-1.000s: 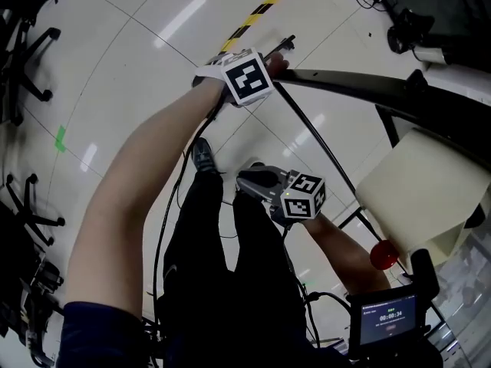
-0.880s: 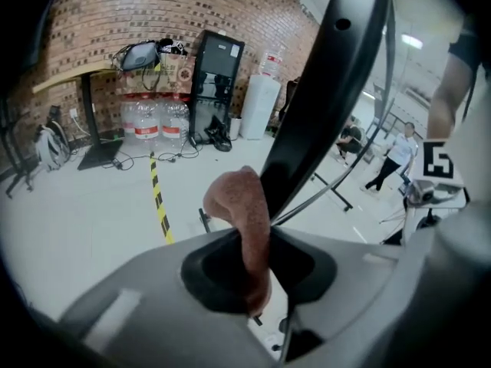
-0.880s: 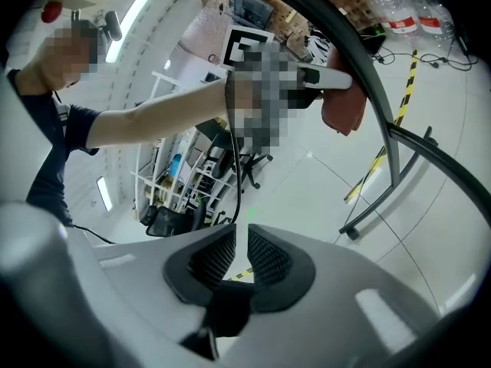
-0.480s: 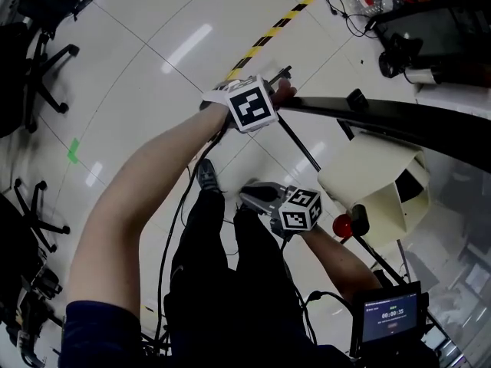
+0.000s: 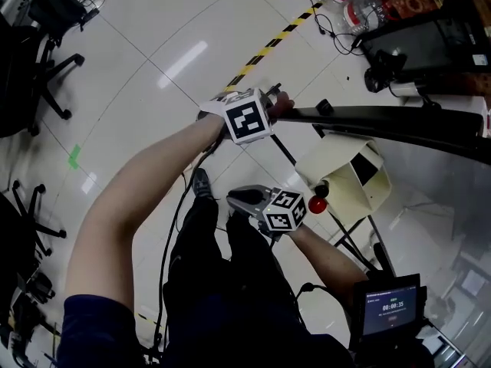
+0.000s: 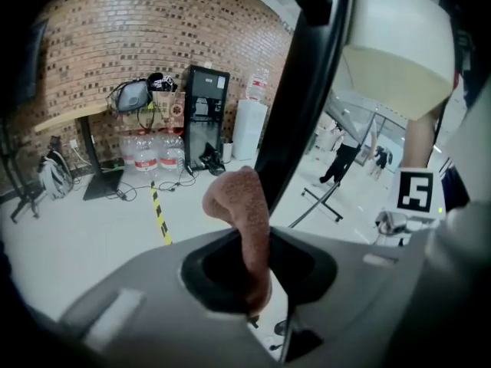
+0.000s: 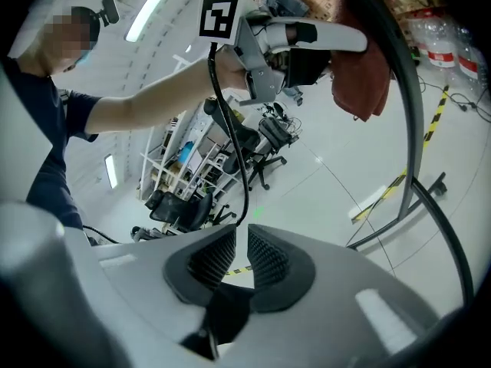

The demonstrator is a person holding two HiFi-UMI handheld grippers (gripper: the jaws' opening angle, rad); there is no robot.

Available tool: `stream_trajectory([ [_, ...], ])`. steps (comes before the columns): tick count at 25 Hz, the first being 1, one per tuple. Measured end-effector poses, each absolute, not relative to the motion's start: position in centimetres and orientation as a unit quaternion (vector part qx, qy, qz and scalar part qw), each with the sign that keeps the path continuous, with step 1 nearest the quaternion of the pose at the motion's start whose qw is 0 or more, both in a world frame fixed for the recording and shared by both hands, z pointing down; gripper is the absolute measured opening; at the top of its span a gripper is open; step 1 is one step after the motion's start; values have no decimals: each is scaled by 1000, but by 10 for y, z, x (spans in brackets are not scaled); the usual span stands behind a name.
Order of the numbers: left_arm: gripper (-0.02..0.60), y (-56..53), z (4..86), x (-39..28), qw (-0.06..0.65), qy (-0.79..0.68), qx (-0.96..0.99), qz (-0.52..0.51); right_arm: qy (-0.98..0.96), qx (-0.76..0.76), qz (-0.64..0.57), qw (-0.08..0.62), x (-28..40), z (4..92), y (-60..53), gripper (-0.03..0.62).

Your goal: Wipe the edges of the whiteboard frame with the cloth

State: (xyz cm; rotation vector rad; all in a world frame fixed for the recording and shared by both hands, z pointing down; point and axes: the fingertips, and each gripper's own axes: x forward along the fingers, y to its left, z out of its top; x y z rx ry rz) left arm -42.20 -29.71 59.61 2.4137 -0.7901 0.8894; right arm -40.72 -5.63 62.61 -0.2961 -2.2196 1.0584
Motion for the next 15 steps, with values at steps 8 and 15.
stream_trajectory([
  [8, 69, -303, 537, -426, 206, -288, 878, 322, -858, -101, 388, 321, -415, 586, -60, 49],
  [15, 69, -293, 500, -426, 183, -244, 884, 354, -875, -78, 369, 303, -427, 549, -66, 48],
])
